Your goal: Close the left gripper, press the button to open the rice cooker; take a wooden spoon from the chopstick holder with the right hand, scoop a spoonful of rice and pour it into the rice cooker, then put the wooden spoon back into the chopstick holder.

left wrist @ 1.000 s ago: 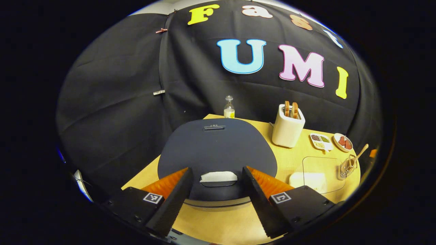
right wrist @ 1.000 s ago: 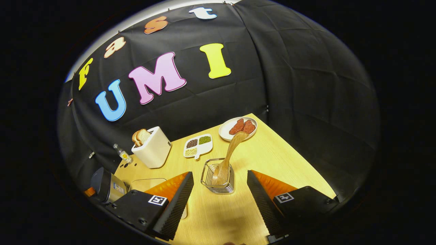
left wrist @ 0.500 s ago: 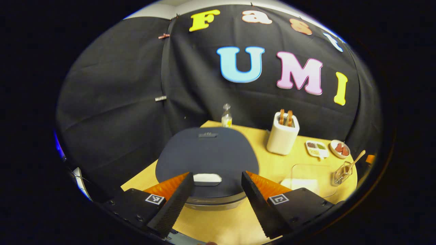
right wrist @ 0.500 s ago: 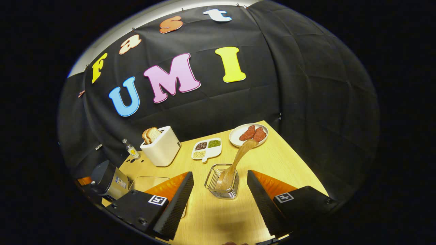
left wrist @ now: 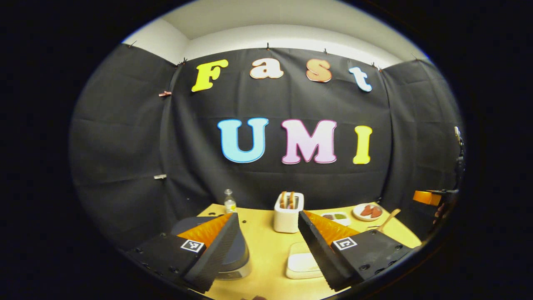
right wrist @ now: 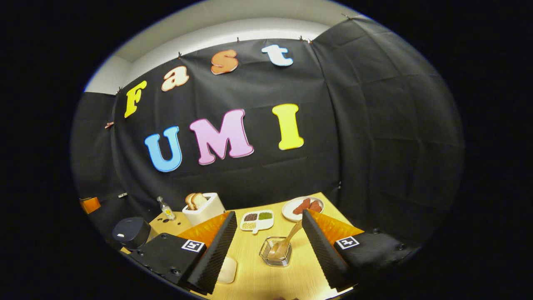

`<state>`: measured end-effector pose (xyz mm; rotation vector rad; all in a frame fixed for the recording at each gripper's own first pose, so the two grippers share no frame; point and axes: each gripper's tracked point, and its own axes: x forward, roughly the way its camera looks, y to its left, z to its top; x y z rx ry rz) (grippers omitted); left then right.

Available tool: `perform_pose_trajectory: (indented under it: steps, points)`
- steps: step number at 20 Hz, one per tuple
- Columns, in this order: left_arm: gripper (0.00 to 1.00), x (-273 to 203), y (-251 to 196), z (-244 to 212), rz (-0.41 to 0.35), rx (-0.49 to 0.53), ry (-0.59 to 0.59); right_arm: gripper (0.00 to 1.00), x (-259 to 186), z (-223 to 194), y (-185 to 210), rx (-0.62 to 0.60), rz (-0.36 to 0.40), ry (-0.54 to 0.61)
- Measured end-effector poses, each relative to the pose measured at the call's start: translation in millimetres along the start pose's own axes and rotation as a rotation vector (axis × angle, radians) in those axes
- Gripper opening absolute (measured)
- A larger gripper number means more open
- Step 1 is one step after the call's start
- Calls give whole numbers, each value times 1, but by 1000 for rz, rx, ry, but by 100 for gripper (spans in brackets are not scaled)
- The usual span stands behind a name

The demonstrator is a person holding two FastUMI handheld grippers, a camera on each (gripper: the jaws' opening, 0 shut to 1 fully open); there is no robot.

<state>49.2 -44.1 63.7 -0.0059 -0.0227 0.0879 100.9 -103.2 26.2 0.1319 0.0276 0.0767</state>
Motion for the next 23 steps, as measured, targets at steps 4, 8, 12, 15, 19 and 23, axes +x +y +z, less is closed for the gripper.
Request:
perform_pose_trajectory:
  steps: [4,8,12,15,19,23]
  points:
    - [96,-28,10,3,-46,3,-24,98,-55,-4,15,-61,-64,-20]
    - [99,-41,25,-11,-96,-21,2,98,-85,-11,42,-108,-56,-19]
    - [95,-49,42,-21,-110,-63,24,98,-91,-13,63,-151,-35,-9]
    - [95,-47,54,-16,-115,-62,14,98,-92,-7,77,-164,-23,-13]
    - [95,-46,64,-11,-104,-18,-13,98,-96,-1,81,-188,-21,-41]
    - [95,-47,61,-20,-101,-54,6,100,-97,-8,73,-192,-29,-18]
